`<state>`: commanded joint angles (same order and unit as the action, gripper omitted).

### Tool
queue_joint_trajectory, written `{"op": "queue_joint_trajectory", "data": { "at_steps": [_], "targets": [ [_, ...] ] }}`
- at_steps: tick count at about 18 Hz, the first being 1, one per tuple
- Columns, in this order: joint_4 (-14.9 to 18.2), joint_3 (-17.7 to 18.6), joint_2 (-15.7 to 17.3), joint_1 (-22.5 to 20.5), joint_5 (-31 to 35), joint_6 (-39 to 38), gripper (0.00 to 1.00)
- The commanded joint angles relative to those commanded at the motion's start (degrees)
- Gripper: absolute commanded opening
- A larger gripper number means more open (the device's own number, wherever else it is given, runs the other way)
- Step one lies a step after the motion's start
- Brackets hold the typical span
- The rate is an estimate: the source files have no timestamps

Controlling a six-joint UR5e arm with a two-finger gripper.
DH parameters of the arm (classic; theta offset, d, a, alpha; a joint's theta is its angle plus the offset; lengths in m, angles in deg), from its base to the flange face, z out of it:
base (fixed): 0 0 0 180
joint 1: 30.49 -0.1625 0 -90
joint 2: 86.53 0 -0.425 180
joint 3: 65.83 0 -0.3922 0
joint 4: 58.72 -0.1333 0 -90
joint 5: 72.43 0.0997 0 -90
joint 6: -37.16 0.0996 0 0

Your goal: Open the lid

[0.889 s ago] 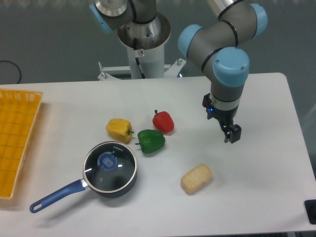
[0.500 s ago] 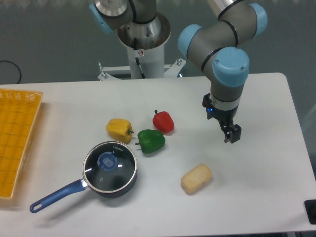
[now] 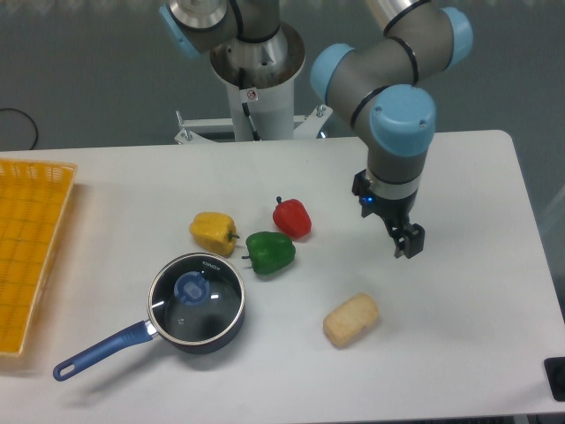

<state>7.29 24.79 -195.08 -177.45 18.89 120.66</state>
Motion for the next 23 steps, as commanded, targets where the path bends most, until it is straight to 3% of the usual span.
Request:
{"op": "queue_joint_trajectory", "data": {
  "at_steps": [12, 16, 23],
  "targets": [
    [0.4, 0.4, 0.2, 10.1, 0.0, -9.8, 1.0],
    [0.3, 0.2, -0.2, 15.2, 0.3, -15.2, 1.0],
    [0.4, -1.3, -1.7, 21.0, 0.7, -16.4, 1.0]
  ]
}}
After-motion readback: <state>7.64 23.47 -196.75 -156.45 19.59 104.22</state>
